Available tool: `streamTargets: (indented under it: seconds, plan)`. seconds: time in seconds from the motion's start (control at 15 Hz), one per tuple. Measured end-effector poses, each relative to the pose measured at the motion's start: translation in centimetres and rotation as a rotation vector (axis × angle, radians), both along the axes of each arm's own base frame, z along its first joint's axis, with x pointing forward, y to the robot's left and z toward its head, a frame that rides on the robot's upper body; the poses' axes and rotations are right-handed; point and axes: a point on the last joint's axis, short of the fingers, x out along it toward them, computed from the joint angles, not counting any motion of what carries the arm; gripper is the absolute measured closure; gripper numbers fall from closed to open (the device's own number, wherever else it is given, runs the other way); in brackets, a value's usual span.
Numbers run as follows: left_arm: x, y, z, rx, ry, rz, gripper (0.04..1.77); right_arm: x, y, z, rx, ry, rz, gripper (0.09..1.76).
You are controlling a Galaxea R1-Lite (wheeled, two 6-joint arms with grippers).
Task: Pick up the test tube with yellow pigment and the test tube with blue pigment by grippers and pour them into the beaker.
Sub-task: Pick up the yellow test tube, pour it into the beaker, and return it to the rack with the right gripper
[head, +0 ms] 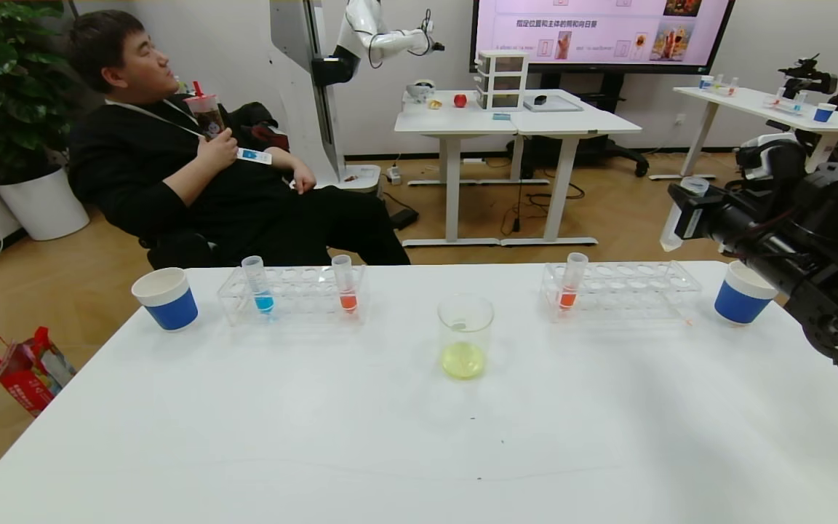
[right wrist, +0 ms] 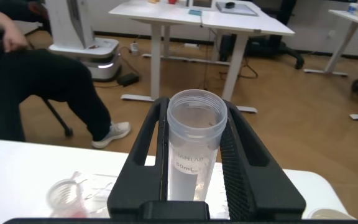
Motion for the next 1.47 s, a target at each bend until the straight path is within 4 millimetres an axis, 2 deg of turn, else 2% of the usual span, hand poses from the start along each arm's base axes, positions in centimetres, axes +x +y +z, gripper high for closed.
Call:
streamTargets:
  seconds: [0.13, 0.33, 0.53, 0.8, 1.47]
  plan:
    - [0.0, 0.0, 0.0, 0.0, 0.0, 0.0, 0.06, 1.6, -3.7, -0.6, -0.001, 0.009, -0.091, 1.34]
    - [0.0, 0.0, 0.0, 0.0, 0.0, 0.0, 0.06, 2.9, -8.4, -1.3, 0.002, 0.032, -0.2, 1.34]
    - [0.0, 0.0, 0.0, 0.0, 0.0, 0.0, 0.06, 3.2, -11.2, -2.0, 0.003, 0.034, -0.262, 1.34]
    - [0.0, 0.0, 0.0, 0.0, 0.0, 0.0, 0.06, 3.3, -12.5, -3.3, 0.01, 0.061, -0.295, 1.34]
    - [0.0, 0.0, 0.0, 0.0, 0.0, 0.0, 0.06, 4.0, -12.7, -7.8, 0.023, 0.116, -0.298, 1.34]
